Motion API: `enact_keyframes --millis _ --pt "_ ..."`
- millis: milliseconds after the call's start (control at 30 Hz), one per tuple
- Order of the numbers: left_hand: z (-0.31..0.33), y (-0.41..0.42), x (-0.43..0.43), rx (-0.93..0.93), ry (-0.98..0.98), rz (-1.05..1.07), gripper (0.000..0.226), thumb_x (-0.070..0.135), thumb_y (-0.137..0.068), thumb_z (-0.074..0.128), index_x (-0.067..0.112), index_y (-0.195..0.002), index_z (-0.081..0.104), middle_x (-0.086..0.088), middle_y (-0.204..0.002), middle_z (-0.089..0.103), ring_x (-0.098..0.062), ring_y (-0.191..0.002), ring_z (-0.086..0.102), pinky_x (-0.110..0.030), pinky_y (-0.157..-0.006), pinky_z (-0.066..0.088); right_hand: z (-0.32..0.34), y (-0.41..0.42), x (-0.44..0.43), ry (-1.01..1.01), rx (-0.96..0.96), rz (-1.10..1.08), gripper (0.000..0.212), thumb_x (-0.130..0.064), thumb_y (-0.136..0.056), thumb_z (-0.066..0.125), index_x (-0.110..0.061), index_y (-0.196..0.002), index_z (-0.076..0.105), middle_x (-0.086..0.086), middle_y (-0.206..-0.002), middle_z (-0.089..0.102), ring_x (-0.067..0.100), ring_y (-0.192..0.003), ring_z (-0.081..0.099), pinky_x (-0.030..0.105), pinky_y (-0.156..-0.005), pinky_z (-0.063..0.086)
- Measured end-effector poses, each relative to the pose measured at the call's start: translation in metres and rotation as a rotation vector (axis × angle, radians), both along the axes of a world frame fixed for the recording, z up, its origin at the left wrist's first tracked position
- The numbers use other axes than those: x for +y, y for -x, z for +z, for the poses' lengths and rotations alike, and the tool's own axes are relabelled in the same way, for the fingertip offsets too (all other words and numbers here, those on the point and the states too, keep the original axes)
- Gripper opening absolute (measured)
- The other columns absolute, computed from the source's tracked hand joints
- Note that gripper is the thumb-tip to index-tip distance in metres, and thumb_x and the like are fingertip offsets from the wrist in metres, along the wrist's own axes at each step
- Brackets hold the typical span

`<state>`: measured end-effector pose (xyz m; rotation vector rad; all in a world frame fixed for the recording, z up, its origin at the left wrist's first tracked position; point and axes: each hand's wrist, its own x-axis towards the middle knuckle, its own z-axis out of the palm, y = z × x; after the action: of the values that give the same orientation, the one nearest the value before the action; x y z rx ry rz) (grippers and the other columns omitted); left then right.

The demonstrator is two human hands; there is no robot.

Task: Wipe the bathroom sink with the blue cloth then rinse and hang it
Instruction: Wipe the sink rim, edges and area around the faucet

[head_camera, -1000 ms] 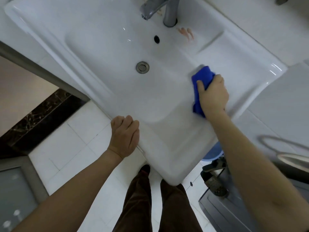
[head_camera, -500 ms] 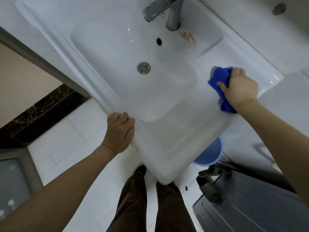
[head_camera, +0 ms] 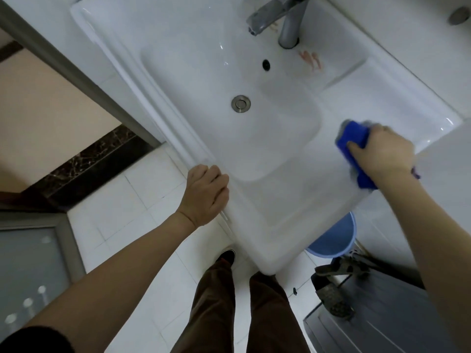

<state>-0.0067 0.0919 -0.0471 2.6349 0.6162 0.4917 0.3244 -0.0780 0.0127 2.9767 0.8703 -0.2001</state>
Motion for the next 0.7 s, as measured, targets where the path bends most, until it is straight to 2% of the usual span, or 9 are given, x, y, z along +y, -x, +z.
enact_keyframes --millis 67,133,233,300,433,500,533,633,700 --pt "0.005 0.0 0.0 0.026 0.008 -0.022 0.015 0.019 -0.088 0.048 0.012 -0.076 0.052 -0.001 -0.076 0.048 -0.015 -0.077 0.032 -0.03 -0.084 0.027 -0.003 0.052 0.012 -0.085 0.14 0.018 0.048 -0.046 -0.09 0.058 -0.003 -0.11 0.053 0.018 -0.103 0.064 0.039 -0.086 0.063 0.035 -0.065 0.038" --pt "0.007 0.004 0.003 0.036 0.003 -0.059 0.018 0.022 -0.09 0.051 0.014 -0.075 0.054 0.002 -0.077 0.052 -0.016 -0.076 0.038 -0.032 -0.085 0.032 -0.008 0.118 0.019 -0.216 0.38 0.027 0.05 -0.052 -0.09 0.057 -0.008 -0.113 0.05 0.009 -0.104 0.063 0.033 -0.088 0.062 0.033 -0.068 0.039" --pt "0.005 0.015 0.01 0.032 0.01 -0.181 0.021 0.028 -0.092 0.053 0.013 -0.079 0.059 -0.001 -0.083 0.058 -0.019 -0.079 0.049 -0.031 -0.089 0.037 -0.018 0.185 0.015 -0.179 0.555 0.295 0.046 -0.058 -0.089 0.055 -0.018 -0.109 0.045 -0.003 -0.1 0.056 0.02 -0.08 0.058 0.033 -0.07 0.046" --pt "0.0 0.018 0.013 0.017 0.003 -0.204 0.022 0.029 -0.091 0.055 0.011 -0.082 0.062 -0.002 -0.085 0.059 -0.019 -0.082 0.05 -0.029 -0.092 0.037 -0.027 0.161 0.019 -0.224 0.51 0.298 0.042 -0.057 -0.088 0.057 -0.02 -0.103 0.045 -0.003 -0.098 0.055 0.022 -0.08 0.056 0.032 -0.069 0.04" --pt "-0.004 0.015 0.01 -0.026 -0.012 -0.148 0.019 0.027 -0.086 0.056 0.011 -0.078 0.06 -0.002 -0.079 0.054 -0.02 -0.079 0.044 -0.026 -0.089 0.03 -0.033 0.039 0.033 -0.337 0.12 -0.141 0.051 -0.048 -0.094 0.053 -0.003 -0.117 0.049 0.018 -0.117 0.058 0.039 -0.095 0.061 0.038 -0.071 0.038" --pt "-0.002 0.013 0.007 -0.024 0.008 -0.132 0.017 0.026 -0.085 0.054 0.011 -0.077 0.057 -0.002 -0.077 0.051 -0.019 -0.077 0.042 -0.027 -0.087 0.03 -0.025 0.023 0.035 -0.346 0.066 -0.301 0.052 -0.045 -0.095 0.052 -0.001 -0.121 0.048 0.02 -0.123 0.055 0.041 -0.097 0.061 0.037 -0.07 0.036" --pt "-0.001 0.013 0.006 -0.018 0.022 -0.125 0.016 0.026 -0.084 0.053 0.012 -0.077 0.056 -0.001 -0.076 0.05 -0.019 -0.077 0.041 -0.029 -0.086 0.031 -0.023 0.038 0.036 -0.336 0.078 -0.289 0.051 -0.045 -0.095 0.052 -0.001 -0.121 0.048 0.019 -0.121 0.057 0.04 -0.096 0.061 0.037 -0.07 0.037" --pt "0.001 0.012 0.005 0.015 0.04 -0.108 0.015 0.026 -0.085 0.051 0.014 -0.077 0.052 0.0 -0.076 0.048 -0.019 -0.077 0.04 -0.035 -0.084 0.036 -0.023 0.138 0.03 -0.345 0.293 0.029 0.046 -0.051 -0.091 0.057 -0.01 -0.112 0.05 0.007 -0.101 0.062 0.03 -0.081 0.059 0.035 -0.068 0.042" --pt "-0.001 0.013 0.007 0.04 0.038 -0.124 0.015 0.028 -0.087 0.051 0.015 -0.079 0.051 0.0 -0.077 0.048 -0.019 -0.077 0.041 -0.034 -0.084 0.037 -0.022 0.19 0.019 -0.253 0.408 0.314 0.043 -0.053 -0.09 0.057 -0.014 -0.106 0.051 0.002 -0.099 0.06 0.024 -0.081 0.058 0.033 -0.067 0.042"
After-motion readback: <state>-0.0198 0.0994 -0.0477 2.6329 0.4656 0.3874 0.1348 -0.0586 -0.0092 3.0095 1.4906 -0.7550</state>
